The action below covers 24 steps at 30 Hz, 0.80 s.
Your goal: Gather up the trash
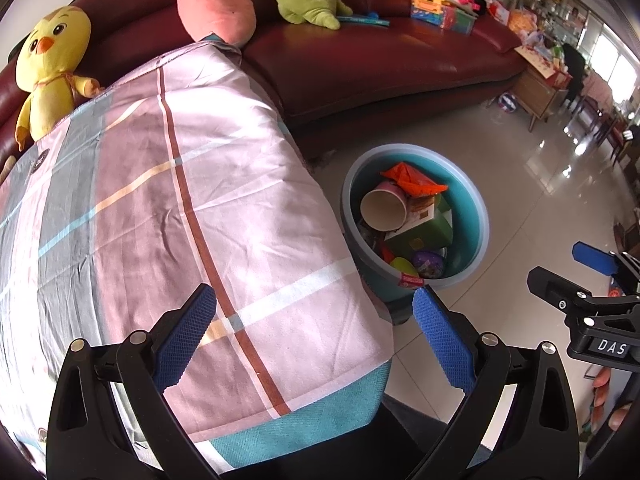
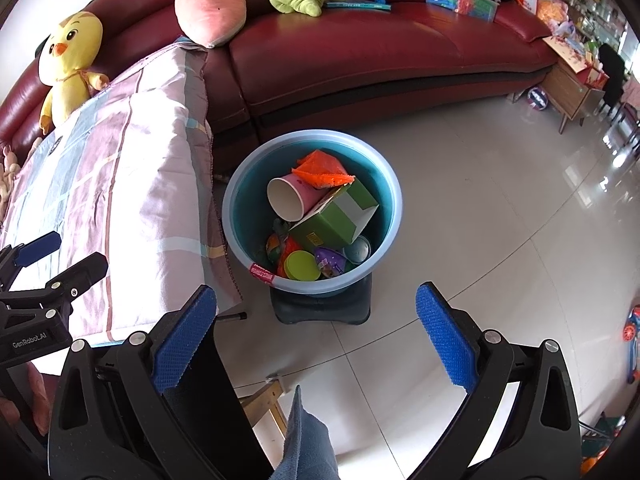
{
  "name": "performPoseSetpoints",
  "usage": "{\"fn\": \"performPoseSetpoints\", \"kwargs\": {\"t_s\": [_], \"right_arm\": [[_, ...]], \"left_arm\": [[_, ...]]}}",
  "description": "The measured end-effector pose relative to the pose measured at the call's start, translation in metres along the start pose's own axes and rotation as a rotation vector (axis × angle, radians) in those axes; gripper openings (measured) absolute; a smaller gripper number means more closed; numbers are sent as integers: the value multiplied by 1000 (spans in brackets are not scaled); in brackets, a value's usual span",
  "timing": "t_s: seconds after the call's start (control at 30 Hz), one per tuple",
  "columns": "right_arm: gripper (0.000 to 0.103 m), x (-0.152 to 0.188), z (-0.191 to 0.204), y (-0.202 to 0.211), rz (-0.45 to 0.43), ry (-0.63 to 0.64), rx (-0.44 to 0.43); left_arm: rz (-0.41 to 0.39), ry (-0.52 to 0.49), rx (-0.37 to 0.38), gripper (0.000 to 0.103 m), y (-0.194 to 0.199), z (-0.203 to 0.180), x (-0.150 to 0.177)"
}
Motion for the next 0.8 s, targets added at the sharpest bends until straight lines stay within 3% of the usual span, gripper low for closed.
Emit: {"fn": "performPoseSetpoints", "kwargs": {"t_s": [0.8], "right_arm": [[96,12,0,-19,40,-13,2]], "left_arm": [[5,22,-52,99,-7,14,8]]}}
Point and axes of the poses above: each gripper's, at about its wrist camera, not at the fingertips, and y roughly against the way its jaws point, z to its left, x to its underside, the point moved 10 cm from there along -y, roughly the way its jaws point, and after that the axes turned 5 degrees about x, right-handed, at the moved point
